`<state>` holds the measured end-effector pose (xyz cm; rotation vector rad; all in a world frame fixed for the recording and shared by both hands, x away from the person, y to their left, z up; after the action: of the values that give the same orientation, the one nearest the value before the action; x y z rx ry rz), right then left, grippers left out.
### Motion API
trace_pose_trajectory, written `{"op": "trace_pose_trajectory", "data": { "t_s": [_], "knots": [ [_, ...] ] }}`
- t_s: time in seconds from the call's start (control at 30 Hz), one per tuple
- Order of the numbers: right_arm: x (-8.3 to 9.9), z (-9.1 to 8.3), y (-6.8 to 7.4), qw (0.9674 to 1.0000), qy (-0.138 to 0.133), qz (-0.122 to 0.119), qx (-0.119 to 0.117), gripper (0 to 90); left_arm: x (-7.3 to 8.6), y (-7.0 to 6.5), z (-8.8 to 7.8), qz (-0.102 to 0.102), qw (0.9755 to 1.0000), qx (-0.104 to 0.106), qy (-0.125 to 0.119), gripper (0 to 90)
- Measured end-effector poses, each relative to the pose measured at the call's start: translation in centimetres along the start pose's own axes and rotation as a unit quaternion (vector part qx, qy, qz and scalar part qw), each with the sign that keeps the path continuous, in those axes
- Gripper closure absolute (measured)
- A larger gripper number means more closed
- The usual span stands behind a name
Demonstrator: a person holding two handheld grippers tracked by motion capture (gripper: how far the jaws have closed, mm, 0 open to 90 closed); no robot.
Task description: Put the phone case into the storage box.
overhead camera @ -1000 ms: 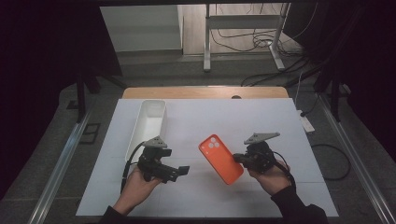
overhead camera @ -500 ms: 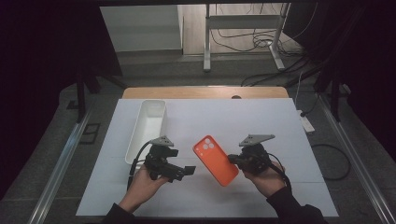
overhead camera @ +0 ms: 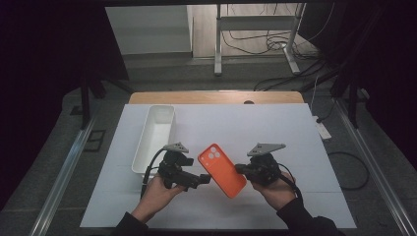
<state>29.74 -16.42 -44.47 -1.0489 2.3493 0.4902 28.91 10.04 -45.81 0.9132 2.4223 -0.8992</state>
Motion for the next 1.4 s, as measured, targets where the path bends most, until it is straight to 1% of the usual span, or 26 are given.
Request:
{"op": "trace_pose_trajectory", "data": {
  "t_s": [0.13,0.2,0.33,0.47,0.53,0.6,0.63,0.67,0.7,0.83,0.9,0.93,0.97,1.0,1.03,1.1,1.2,1.23,1.27,1.3,1.33,1.37,1.4],
  "knots": [
    [-0.1,0.2,0.4,1.0,-0.002,-0.002,-0.004,89.2,-0.2,0.0,0.4,-0.012,0.9999,0.008,-0.002,0.1],
    [-0.1,0.2,0.5,1.0,-0.002,-0.002,-0.006,89.2,-0.2,0.1,0.4,-0.011,0.9999,0.01,0.002,0.4],
    [-0.2,0.3,1.0,0.9999,-0.005,-0.008,-0.01,89.1,-0.3,0.1,0.6,-0.019,0.9996,0.019,0.0,2.6],
    [-0.3,0.5,1.4,0.9998,-0.007,-0.012,-0.014,89.1,-0.4,0.1,0.7,-0.026,0.9994,0.021,-0.002,5.2],
    [-0.3,0.5,1.6,0.9997,-0.007,-0.013,-0.019,89.1,-0.4,0.1,0.8,-0.028,0.9993,0.023,-0.003,8.2],
    [-0.3,0.5,1.7,0.9997,-0.008,-0.013,-0.019,89.2,-0.4,0.2,0.8,-0.029,0.9992,0.026,-0.004,11.7],
    [-0.3,0.5,1.8,0.9997,-0.009,-0.014,-0.019,89.1,-0.4,0.2,0.8,-0.033,0.999,0.03,-0.004,13.4],
    [-0.3,0.5,1.8,0.9997,-0.009,-0.014,-0.019,89.1,-0.4,0.2,0.8,-0.033,0.999,0.03,-0.004,16.5],
    [-0.3,0.5,1.8,0.9996,-0.011,-0.014,-0.02,89.1,-0.3,0.2,0.8,-0.036,0.9988,0.034,-0.005,16.5],
    [-0.4,0.5,2.0,0.9996,-0.011,-0.017,-0.019,89.1,-0.3,0.4,0.8,-0.042,0.9981,0.044,-0.004,24.2],
    [-0.4,0.5,2.1,0.9995,-0.013,-0.018,-0.021,89.1,-0.2,0.5,0.9,-0.046,0.9976,0.051,-0.003,29.2],
    [-0.4,0.5,2.1,0.9995,-0.013,-0.018,-0.021,89.1,-0.2,0.5,0.9,-0.046,0.9976,0.051,-0.003,31.4],
    [-0.4,0.5,2.1,0.9995,-0.015,-0.02,-0.02,89.1,-0.2,0.5,0.9,-0.047,0.9974,0.054,-0.004,31.4],
    [-0.4,0.5,2.2,0.9994,-0.016,-0.022,-0.019,89.1,-0.2,0.6,0.9,-0.049,0.9972,0.057,-0.003,33.6],
    [-0.4,0.5,2.2,0.9994,-0.019,-0.023,-0.018,89.1,-0.1,0.6,0.8,-0.053,0.9966,0.063,-0.004,37.9],
    [-0.4,0.5,2.3,0.9993,-0.021,-0.023,-0.019,89.1,-0.1,0.7,0.8,-0.058,0.9958,0.071,-0.005,42.4],
    [-0.4,0.5,2.3,0.9993,-0.021,-0.026,-0.016,89.0,0.0,0.9,0.8,-0.064,0.994,0.088,-0.008,52.1],
    [-0.4,0.5,2.3,0.9993,-0.021,-0.026,-0.016,89.0,0.0,0.9,0.8,-0.064,0.994,0.088,-0.008,56.3],
    [-0.4,0.5,2.3,0.9993,-0.021,-0.027,-0.016,88.9,0.1,0.9,0.8,-0.065,0.9934,0.094,-0.008,56.3],
    [-0.4,0.6,2.3,0.9993,-0.02,-0.027,-0.015,88.9,0.1,0.9,0.9,-0.066,0.993,0.098,-0.009,59.5],
    [-0.4,0.6,2.4,0.9993,-0.02,-0.028,-0.013,88.9,0.1,1.0,0.9,-0.069,0.9922,0.104,-0.011,62.8],
    [-0.4,0.6,2.4,0.9993,-0.02,-0.03,-0.011,88.9,0.1,1.0,0.9,-0.075,0.9907,0.113,-0.013,65.9],
    [-0.4,0.6,2.4,0.9992,-0.022,-0.033,-0.009,88.9,0.2,1.0,0.9,-0.077,0.9898,0.119,-0.013,68.2]
  ]
}}
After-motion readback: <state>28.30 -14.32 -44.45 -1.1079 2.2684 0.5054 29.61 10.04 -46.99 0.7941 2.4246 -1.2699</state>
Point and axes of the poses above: each handheld gripper's, and its own axes: z roughly forward along the jaws, x roughly out of its underside, y roughly to its left, the point moved 1 cm from there along z, roughly forward along the jaws, and after that the axes turned 10 degrees about y, right-handed, at the moved point
